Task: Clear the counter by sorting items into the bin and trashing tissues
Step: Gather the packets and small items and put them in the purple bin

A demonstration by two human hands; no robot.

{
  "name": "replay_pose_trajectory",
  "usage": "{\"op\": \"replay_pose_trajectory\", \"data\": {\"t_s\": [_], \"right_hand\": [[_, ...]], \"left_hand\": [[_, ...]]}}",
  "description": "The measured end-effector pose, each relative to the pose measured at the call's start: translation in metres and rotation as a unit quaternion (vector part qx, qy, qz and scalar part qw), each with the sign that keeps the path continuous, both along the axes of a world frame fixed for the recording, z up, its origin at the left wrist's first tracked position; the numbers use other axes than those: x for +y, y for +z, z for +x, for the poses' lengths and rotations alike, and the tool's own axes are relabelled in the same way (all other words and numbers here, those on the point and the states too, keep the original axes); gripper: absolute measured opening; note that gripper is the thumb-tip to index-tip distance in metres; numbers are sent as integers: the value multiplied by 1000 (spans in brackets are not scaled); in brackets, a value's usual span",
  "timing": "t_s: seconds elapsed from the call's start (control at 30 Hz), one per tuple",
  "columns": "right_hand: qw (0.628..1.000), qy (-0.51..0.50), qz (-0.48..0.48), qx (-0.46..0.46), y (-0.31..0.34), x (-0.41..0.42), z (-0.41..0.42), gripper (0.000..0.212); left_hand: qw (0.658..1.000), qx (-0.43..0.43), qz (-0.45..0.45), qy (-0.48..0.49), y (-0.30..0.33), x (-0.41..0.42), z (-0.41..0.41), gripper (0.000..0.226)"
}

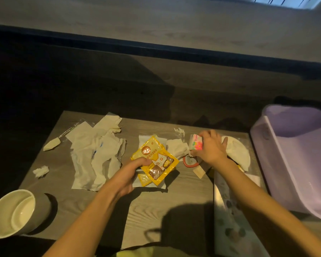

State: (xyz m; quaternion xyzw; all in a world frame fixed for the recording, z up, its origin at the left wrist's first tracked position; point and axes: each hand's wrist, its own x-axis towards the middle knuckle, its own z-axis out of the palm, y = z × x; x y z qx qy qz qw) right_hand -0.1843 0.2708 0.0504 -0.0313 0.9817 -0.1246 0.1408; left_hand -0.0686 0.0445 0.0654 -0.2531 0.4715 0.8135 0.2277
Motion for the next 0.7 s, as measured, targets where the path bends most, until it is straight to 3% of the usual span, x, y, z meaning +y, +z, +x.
{"op": "replay_pose_trajectory", "data": {"t_s": [0.17,0.4,0.53,0.63,0.7], "right_hand": [[976,-90,-199,-10,28,6,19,58],[882,-161,-443,1,69,1,57,29],[877,-125,-464,-14,76,-10,78,23],[899,-120,-422,-9,74,-13,82,38],[891,-148,-428,-25,77,-7,82,42]], "left_hand": [[1000,8,-2,-20,1,10,-5,16],[999,13,1,-45,6,24,-7,18],[996,42,15,-79,14,40,-12,29],[992,68,51,-97,22,54,-16,38],[988,79,67,-113,31,65,-19,39]]}}
